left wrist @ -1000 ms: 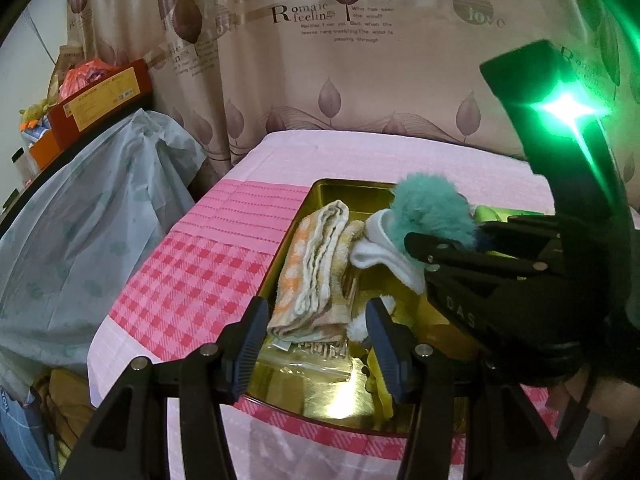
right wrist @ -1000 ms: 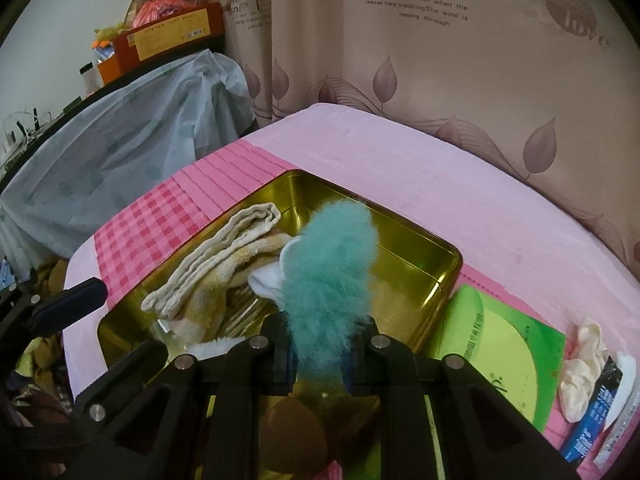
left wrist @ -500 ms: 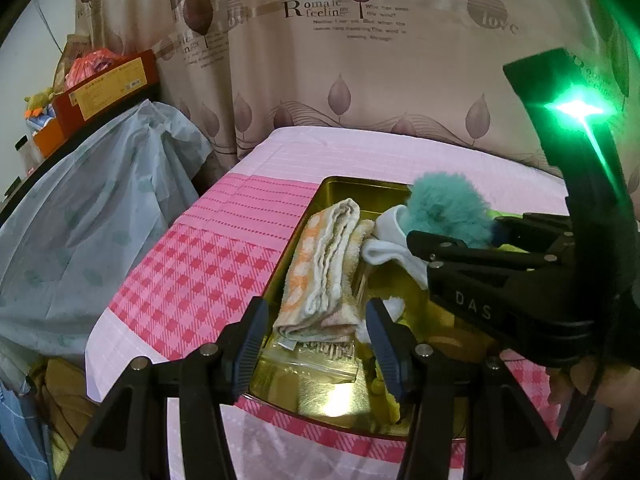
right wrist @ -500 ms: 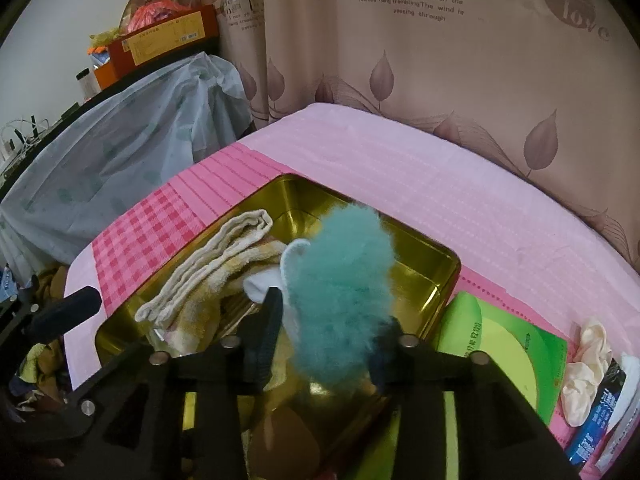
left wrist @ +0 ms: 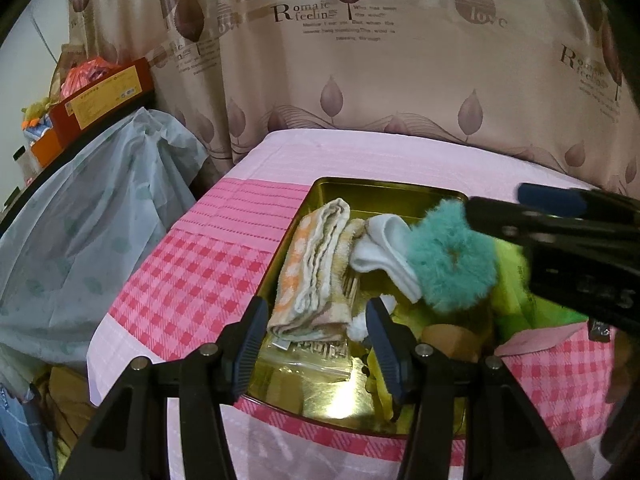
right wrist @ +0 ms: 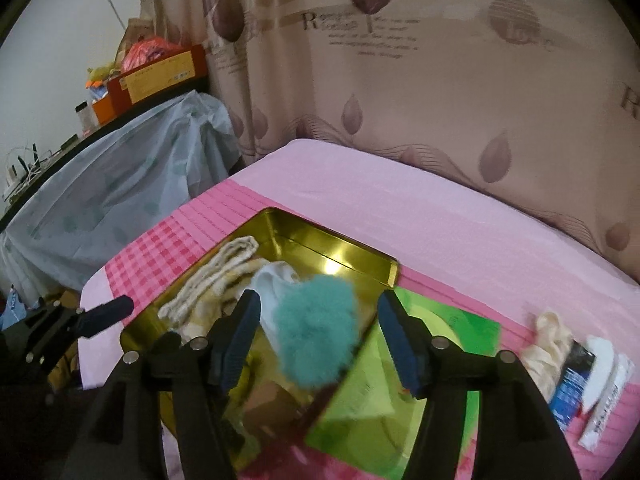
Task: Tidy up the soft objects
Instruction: 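Carry the green pom-pom into the gold tin and open the right tool, then move the right tool to the white sealant packet and grasp it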
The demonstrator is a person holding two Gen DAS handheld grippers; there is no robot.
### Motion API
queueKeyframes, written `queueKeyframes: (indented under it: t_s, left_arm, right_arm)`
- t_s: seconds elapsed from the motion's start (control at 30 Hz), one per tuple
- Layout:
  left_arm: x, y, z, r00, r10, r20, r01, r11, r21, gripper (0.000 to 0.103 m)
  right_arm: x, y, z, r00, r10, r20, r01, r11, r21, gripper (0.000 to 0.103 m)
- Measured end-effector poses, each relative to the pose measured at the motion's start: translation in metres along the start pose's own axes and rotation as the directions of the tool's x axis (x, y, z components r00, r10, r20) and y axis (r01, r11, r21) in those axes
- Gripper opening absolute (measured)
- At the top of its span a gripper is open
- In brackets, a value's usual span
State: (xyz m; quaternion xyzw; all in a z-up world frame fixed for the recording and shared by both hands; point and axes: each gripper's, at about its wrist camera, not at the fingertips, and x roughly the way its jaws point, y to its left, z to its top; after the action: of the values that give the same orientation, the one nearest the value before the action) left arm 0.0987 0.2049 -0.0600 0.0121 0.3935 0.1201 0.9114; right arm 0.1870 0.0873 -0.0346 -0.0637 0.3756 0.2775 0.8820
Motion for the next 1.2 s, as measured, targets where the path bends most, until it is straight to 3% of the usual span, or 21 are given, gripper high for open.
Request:
queueKeyframes:
  t_s: [0.2,0.37,0.67,0.77,0.9,1.2]
  left_arm:
    - [-0.002,-0.005,-0.002,1.0,0.007,0.009,-0.007,1.0,0.015,0.052]
    - [-0.003,-0.005,-0.003,1.0,0.01,0.017,-0.01,1.0,0.018,0.052]
    - [-0.006,-0.012,-0.002,0.999,-0.004,0.04,0.002,0.999,0.043,0.052]
    - [-0.008,-0.017,-0.003,0.998,-0.003,0.056,0.0,0.998,0.062,0.052]
    - [-0.011,-0.023,-0.004,0.997,-0.01,0.074,0.003,0.996,0.087,0.052]
    - [-0.016,-0.036,-0.007,0.994,-0.02,0.108,0.004,0.99,0.139,0.053]
  right_arm:
    - [-0.03,-0.034,-0.022,0.998,-0.057,0.017,0.056,0.998,0.033,0.06]
    - [-0.051,-0.092,-0.046,0.986,-0.169,-0.001,0.168,0.98,0.108,0.06]
    - [-0.078,-0.207,-0.092,0.921,-0.376,-0.098,0.388,0.888,0.247,0.06]
    - [-0.076,-0.233,-0.108,0.908,-0.397,-0.138,0.42,0.863,0.28,0.06]
    - [-0.069,-0.256,-0.123,0.905,-0.393,-0.164,0.426,0.844,0.326,0.06]
    - [-0.047,-0.284,-0.129,0.917,-0.36,-0.172,0.4,0.826,0.398,0.06]
